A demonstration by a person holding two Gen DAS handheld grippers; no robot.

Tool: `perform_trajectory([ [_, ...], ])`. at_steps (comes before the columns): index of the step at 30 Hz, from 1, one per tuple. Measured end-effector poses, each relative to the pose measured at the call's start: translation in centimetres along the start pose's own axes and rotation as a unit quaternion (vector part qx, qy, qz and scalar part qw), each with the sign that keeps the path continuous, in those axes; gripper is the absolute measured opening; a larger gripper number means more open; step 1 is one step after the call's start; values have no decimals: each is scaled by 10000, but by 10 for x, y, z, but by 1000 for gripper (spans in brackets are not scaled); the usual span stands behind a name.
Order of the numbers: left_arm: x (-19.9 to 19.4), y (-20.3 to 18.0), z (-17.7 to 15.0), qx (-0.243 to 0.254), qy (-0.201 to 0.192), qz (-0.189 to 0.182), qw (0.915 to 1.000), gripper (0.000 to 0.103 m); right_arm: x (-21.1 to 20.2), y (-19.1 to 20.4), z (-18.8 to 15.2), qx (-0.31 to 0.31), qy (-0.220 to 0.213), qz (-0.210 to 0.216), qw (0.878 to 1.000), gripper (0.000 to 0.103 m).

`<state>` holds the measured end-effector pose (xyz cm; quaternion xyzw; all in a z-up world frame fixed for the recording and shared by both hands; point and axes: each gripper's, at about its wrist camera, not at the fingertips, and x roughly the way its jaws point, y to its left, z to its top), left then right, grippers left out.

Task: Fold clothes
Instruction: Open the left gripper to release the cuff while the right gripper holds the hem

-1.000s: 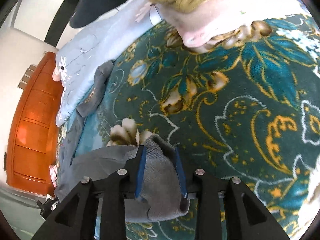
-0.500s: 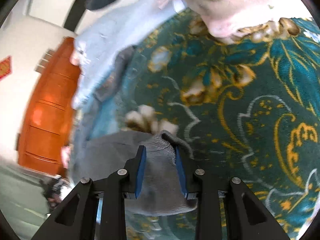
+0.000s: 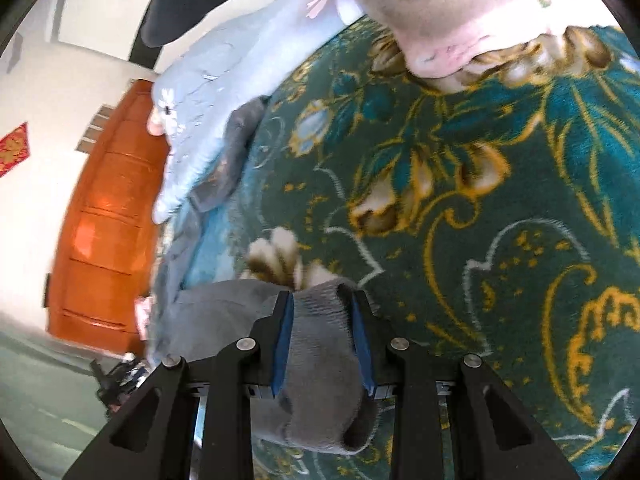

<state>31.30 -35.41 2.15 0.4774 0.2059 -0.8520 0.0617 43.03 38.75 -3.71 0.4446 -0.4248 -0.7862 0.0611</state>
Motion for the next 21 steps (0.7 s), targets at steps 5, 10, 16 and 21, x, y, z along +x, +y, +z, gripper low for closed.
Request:
perform_trajectory([
  [5, 12, -15, -9, 108, 138, 48, 9998, 49, 4, 3, -14, -223, 252, 193, 9992, 31],
  [10, 25, -33, -22, 217, 346, 121, 9991, 49, 9, -2, -14, -304, 357, 63, 9989, 21],
  [16, 27, -49, -25, 295, 363, 149, 9988, 49, 4, 20, -1, -468, 194, 376, 9980, 6],
  [21, 30, -52, -22, 323, 333, 128, 9988, 49, -18, 3, 28, 175, -713, 551, 9958, 5],
])
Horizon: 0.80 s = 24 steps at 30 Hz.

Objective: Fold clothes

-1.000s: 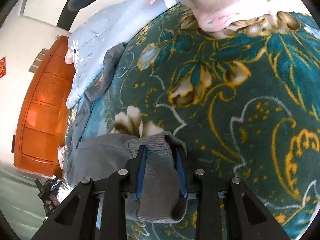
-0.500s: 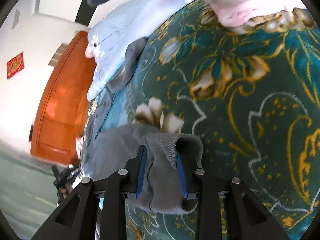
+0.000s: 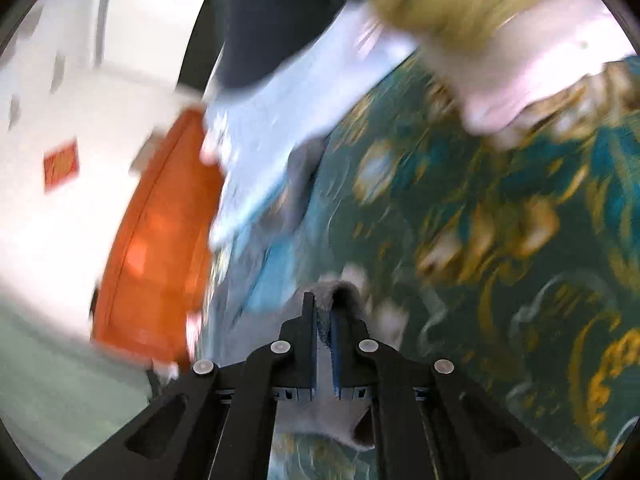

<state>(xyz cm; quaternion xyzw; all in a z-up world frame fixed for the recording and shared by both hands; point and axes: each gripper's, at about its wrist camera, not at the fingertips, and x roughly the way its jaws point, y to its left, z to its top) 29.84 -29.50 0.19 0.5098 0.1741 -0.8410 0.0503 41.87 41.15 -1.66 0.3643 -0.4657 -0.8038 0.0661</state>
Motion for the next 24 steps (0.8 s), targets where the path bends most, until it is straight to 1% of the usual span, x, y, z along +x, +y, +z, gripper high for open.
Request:
perform_trajectory([
  [2, 3, 2, 3, -12, -11, -18, 10000, 49, 15, -11, 1, 191, 142, -365, 9990, 5],
  [4, 4, 6, 6, -63, -24, -29, 10000, 49, 26, -15, -1, 240, 207, -609, 9976, 5],
  [9, -4, 29, 13, -335, -212, -83, 9992, 49, 33, -21, -2, 335, 293, -868, 9952, 6],
  [10, -7, 36, 14, -394, -267, -78, 9988, 49, 31, -18, -2, 302, 298, -900, 9950, 8],
  [13, -17, 61, 18, -625, -427, -27, 9971, 49, 20, -9, -1, 210, 249, -1027, 9942, 9],
  [15, -23, 81, 21, -852, -534, 34, 9949, 49, 7, -6, -3, 197, 143, -1163, 9929, 15],
  [17, -26, 101, 22, -1106, -588, 74, 9921, 51, -6, -3, -5, 185, 36, -1300, 9913, 25],
  [18, -25, 110, 22, -1242, -580, 79, 9905, 53, -13, -1, -6, 178, -17, -1368, 9904, 27],
  [20, -20, 126, 22, -1482, -547, 106, 9874, 53, -27, -4, -19, 268, -3, -1427, 9894, 30],
  [24, -5, 145, 23, -1791, -460, 189, 9826, 53, -33, -18, -51, 624, 253, -1291, 9893, 34],
])
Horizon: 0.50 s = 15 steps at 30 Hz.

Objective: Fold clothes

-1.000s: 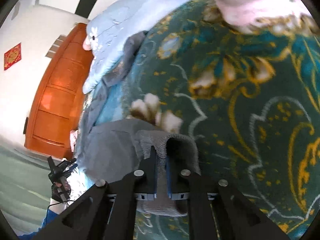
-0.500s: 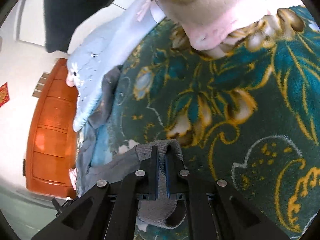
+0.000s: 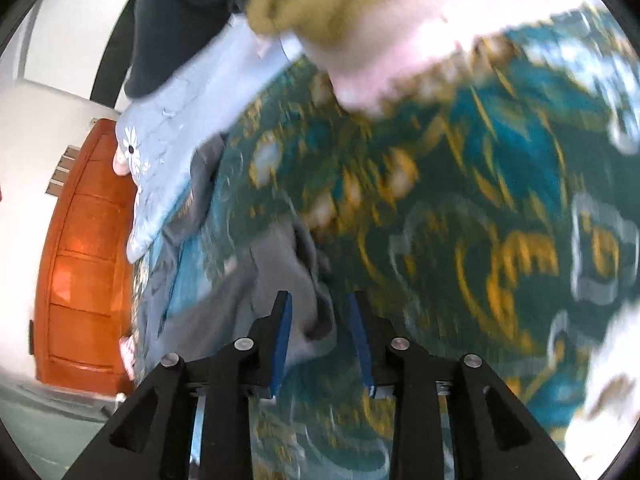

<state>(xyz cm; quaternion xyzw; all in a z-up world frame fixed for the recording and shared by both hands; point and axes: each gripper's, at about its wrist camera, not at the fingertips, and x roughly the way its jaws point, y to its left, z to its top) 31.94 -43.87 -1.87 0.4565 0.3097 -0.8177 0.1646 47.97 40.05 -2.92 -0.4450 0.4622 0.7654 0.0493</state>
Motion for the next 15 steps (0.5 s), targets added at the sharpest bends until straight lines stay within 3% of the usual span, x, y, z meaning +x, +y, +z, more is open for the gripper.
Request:
perform_trajectory([
  [5, 22, 8, 7, -282, 121, 2, 9995, 53, 10, -22, -25, 588, 136, 421, 9973, 36],
  [11, 27, 8, 11, -296, 76, -33, 9995, 52, 29, -5, -24, 673, 70, 792, 9946, 40],
  [15, 27, 10, 14, -428, 18, -218, 9988, 38, 47, 11, -22, 538, 3, 775, 9955, 39],
])
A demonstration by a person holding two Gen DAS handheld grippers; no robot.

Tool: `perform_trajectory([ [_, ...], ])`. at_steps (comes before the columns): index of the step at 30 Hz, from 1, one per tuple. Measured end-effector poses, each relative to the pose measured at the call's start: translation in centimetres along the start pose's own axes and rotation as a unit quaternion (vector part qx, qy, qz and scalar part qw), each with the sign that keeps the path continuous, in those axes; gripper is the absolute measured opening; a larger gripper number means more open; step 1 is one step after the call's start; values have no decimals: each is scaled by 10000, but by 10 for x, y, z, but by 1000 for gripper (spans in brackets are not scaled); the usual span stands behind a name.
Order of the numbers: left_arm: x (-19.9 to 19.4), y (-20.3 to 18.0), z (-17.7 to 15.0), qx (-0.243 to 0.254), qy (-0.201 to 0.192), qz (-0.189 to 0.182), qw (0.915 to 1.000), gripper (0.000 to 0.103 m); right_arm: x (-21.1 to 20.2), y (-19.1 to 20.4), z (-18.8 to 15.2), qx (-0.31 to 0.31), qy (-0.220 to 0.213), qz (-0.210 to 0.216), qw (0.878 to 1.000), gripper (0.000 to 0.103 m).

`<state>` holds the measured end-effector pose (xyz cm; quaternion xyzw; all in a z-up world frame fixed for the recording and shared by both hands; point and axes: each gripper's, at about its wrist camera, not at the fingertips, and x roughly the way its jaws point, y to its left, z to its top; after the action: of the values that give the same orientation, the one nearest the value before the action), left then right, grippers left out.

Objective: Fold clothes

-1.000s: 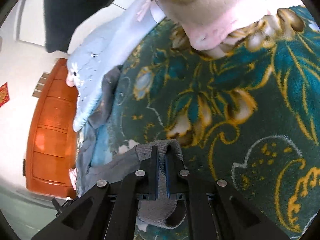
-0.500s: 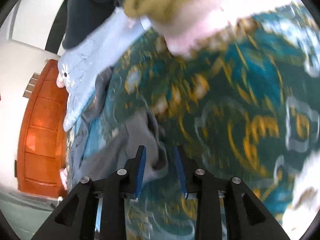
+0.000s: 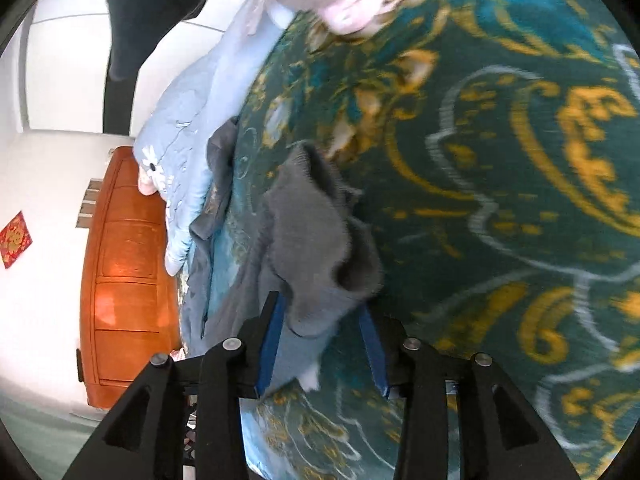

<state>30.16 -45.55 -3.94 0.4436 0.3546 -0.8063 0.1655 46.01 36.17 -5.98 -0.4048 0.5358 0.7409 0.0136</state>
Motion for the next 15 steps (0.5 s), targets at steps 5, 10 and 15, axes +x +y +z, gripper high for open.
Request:
perform_trajectory([
  [5, -2, -7, 2, -20, -82, -28, 10000, 17, 1, 14, 1, -216, -228, -208, 9993, 7],
  [10, -28, -22, 9, 148, -466, -145, 9987, 13, -43, 32, 4, -463, -726, -226, 9960, 5],
  [15, -23, -19, 8, 412, -325, 83, 9986, 13, -46, 3, -4, -193, -452, -650, 9967, 5],
])
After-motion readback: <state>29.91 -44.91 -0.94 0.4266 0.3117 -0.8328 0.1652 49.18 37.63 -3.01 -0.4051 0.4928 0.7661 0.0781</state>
